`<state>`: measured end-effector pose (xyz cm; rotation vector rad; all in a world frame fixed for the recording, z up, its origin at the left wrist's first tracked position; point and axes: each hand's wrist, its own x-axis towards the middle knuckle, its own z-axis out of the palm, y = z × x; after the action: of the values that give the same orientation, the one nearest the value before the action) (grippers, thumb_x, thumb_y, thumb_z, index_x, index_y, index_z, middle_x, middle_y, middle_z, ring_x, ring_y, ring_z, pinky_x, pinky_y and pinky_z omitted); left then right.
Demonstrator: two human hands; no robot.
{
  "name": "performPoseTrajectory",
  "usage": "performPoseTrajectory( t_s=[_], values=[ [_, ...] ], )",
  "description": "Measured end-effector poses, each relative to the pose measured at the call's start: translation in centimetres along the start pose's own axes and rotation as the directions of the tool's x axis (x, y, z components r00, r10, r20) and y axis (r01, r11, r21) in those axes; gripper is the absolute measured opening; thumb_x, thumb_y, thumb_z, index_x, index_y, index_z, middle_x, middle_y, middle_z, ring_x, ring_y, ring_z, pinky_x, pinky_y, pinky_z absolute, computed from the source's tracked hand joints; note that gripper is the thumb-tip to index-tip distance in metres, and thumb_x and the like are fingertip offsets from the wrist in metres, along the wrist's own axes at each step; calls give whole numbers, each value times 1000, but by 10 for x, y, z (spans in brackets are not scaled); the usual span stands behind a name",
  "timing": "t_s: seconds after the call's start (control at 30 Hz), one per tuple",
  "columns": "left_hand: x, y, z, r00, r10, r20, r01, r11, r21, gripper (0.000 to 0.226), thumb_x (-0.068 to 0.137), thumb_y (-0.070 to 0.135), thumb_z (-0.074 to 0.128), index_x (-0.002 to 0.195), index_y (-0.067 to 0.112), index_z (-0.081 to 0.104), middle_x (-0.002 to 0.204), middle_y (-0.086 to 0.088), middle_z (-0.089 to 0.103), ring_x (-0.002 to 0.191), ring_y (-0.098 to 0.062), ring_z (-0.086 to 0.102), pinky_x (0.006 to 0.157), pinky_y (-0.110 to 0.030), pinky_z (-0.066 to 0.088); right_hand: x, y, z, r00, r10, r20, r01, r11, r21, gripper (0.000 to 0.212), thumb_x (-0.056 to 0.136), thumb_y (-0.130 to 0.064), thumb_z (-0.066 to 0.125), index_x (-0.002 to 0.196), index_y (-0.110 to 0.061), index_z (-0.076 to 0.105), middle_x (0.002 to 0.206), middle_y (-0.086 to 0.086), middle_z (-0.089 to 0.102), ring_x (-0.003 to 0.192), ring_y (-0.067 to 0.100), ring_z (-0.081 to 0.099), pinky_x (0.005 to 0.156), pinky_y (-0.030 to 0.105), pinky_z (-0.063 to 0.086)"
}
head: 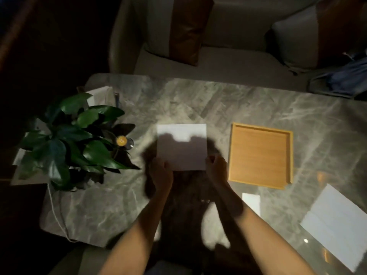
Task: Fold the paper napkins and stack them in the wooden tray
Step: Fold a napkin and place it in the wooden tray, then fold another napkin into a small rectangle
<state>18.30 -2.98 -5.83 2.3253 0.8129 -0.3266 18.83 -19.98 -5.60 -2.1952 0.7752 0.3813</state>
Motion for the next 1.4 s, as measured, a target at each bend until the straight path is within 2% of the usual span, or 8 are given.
performPoseTrajectory(
  t_s=[0.13,0.27,0.47,0.67,0.8,1.07,1.23,1.4],
  values=[
    [30,-2,-1,984,-130,123,105,976,189,77,100,34,58,155,-6,20,159,-30,28,146,-43,29,119,-46,22,10,-17,31,991,133,-31,-135,988,-80,34,92,-19,58,124,-8,57,125,16,58,121,36,49,94,44,46],
    [37,-2,5,975,-150,161,118,974,194,52,98,23,57,144,1,47,150,-27,43,140,-40,39,114,-42,30,0,-11,45,985,171,12,-166,971,-173,22,97,-9,48,115,-7,59,122,16,58,118,35,50,89,39,43],
    [22,16,-19,967,136,217,-56,938,-343,25,96,-2,60,117,-16,59,116,-34,64,110,-37,63,90,-34,46,-30,-1,13,992,70,102,-81,992,101,15,95,-24,64,89,-14,56,97,12,69,95,32,66,77,35,47],
    [-11,107,-104,557,371,743,414,652,-636,35,82,27,60,108,13,78,96,-12,76,82,-22,74,66,-32,59,-54,-17,-90,979,-190,-79,205,898,390,62,89,-47,67,144,-32,42,138,-15,43,133,8,40,110,31,35],
    [-53,170,-150,393,521,758,465,598,-652,50,60,12,74,108,-2,76,113,-21,74,101,-35,73,93,-44,55,-63,-53,-191,932,-356,65,258,778,573,74,78,-73,62,141,-66,23,128,-55,38,133,-7,33,104,19,33],
    [-157,248,-185,509,564,650,293,596,-747,50,62,16,74,109,5,59,116,-16,62,108,-36,61,96,-40,44,-105,-46,-339,784,-612,-100,445,443,779,60,85,-40,72,140,-46,49,79,-16,73,74,1,72,64,18,57],
    [-216,257,-157,277,798,535,474,371,-799,69,96,51,58,149,8,47,153,-20,49,143,-39,44,116,-54,37,-117,-17,-389,860,-406,-308,472,406,782,33,83,-45,69,116,-45,66,80,-8,62,77,11,59,71,28,52],
    [-269,266,-130,446,788,425,-115,521,-846,87,84,21,83,142,61,33,96,-4,78,90,-21,76,83,-29,62,-127,27,-428,843,-295,-450,537,424,729,14,95,-34,63,102,-41,73,93,-14,74,84,12,66,76,30,55]
  ],
)
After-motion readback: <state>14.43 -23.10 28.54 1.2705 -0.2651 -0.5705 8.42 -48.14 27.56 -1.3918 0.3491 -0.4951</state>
